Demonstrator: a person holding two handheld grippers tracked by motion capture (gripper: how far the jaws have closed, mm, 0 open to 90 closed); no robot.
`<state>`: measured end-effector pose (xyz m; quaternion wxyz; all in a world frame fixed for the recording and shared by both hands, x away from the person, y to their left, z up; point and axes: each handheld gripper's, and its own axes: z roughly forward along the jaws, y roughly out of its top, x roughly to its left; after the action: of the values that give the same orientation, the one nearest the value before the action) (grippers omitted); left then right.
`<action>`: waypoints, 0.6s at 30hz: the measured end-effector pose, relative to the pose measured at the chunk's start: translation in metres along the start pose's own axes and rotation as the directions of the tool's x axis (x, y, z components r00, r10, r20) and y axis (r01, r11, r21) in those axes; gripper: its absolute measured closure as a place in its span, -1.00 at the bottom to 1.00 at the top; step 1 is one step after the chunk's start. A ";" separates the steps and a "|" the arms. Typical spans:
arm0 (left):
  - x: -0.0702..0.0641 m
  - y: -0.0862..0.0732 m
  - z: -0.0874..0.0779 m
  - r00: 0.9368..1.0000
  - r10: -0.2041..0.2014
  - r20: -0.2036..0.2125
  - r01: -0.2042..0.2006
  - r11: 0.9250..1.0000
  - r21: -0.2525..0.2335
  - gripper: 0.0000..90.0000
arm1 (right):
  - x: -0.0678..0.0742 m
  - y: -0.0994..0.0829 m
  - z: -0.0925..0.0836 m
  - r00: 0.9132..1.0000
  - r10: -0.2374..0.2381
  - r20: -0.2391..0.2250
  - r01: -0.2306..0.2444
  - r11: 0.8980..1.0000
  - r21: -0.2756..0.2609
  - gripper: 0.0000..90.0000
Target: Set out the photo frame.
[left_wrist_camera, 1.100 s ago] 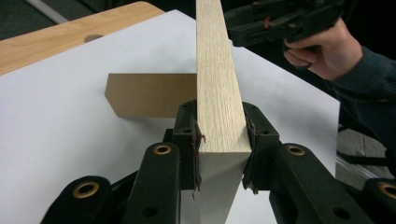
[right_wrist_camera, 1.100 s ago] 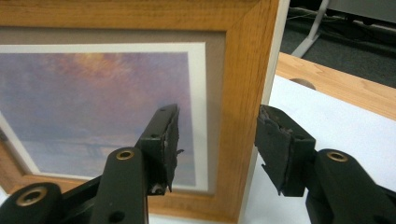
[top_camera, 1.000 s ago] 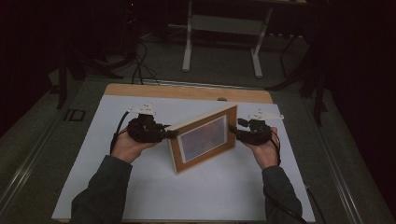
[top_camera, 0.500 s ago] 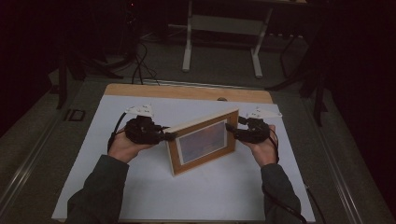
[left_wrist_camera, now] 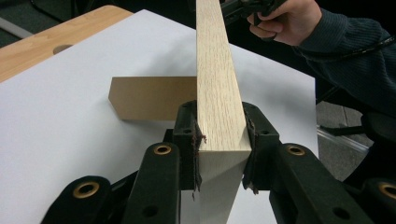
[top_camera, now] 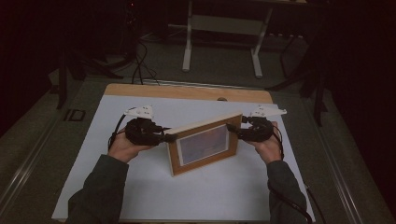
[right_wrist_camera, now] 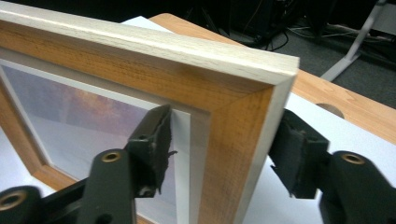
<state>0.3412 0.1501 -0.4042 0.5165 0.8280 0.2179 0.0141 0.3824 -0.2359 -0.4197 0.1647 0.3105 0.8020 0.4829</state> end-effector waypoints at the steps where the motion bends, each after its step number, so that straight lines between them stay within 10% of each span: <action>1: -0.001 0.000 0.000 1.000 0.005 -0.006 -0.005 1.000 -0.001 0.60 | -0.001 -0.001 -0.001 1.000 0.007 -0.004 -0.007 1.000 -0.002 -0.01; 9: -0.001 -0.002 -0.002 0.996 0.004 -0.093 -0.004 1.000 0.001 0.56 | -0.007 -0.005 -0.008 0.998 0.033 -0.051 -0.034 0.999 -0.005 0.27; 18: -0.015 -0.016 -0.002 0.971 -0.055 -0.234 0.034 0.995 -0.092 0.47 | -0.006 -0.010 -0.009 0.997 0.043 -0.062 -0.045 0.999 -0.020 0.36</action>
<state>0.3218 0.1525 -0.4145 0.5227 0.7921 0.2955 0.1102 0.3782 -0.2493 -0.4240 0.1324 0.3113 0.7946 0.5042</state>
